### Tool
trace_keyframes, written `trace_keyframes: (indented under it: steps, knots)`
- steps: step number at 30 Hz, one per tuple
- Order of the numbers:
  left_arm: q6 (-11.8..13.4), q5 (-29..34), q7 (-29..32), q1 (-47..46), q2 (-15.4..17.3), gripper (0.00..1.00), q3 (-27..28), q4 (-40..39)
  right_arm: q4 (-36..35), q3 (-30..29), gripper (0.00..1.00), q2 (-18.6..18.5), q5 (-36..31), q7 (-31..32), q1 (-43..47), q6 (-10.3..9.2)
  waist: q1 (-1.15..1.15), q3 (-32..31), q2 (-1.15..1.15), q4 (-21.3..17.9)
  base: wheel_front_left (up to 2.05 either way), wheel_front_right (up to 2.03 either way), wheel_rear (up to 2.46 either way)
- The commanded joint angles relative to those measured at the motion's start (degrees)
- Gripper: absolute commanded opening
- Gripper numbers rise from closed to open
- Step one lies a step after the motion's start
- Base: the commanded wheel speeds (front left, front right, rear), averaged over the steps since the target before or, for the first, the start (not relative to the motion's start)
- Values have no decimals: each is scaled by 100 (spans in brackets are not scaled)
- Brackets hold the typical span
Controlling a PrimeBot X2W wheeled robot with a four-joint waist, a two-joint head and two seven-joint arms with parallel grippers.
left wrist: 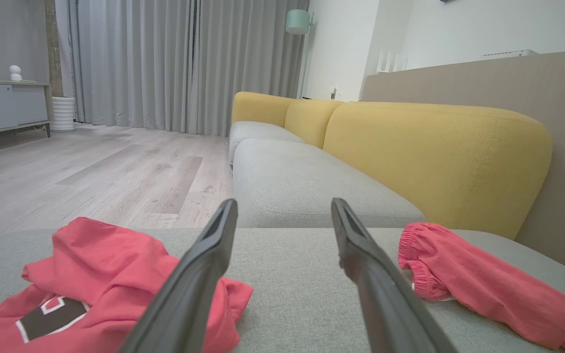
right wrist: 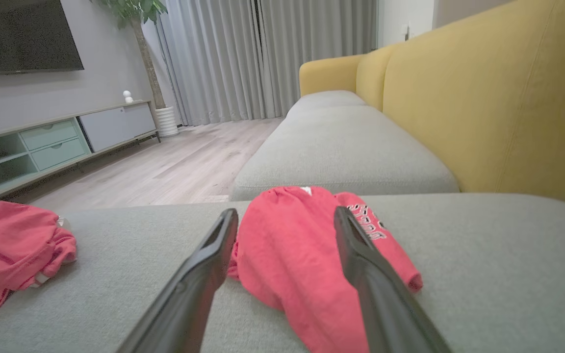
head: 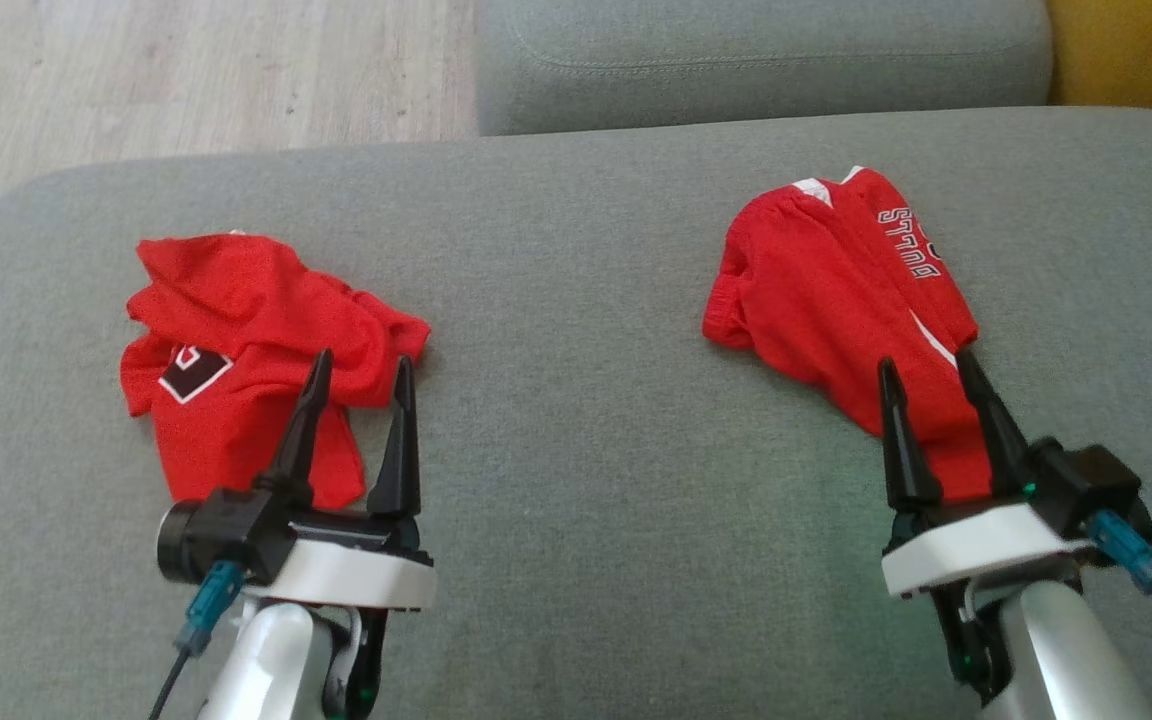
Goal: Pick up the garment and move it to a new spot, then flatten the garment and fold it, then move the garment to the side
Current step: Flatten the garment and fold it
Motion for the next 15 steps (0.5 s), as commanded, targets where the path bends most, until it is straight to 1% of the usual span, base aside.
trace_keyframes:
  steps: [1,5,9,12,15]
  knots:
    - [-29,45,-53,-120,-4,100,183,-199,-204,170,100,8,157,-78,-124,-4,0,26,0,42,0,0,0]
    - [-53,45,-53,-188,-29,100,142,-213,-82,139,100,10,267,-71,-505,-4,0,156,0,172,0,0,0]
    - [-72,43,-53,-260,-46,100,80,-210,153,-104,100,10,217,143,-1053,-4,0,335,0,338,0,0,0]
    - [-85,25,-53,-350,-61,100,-4,-172,622,-491,100,-40,214,559,-1692,-4,0,537,0,534,0,0,0]
    - [-105,8,-53,-445,-72,100,-125,-121,1215,-698,100,-263,161,941,-2307,-4,0,722,0,756,0,0,0]
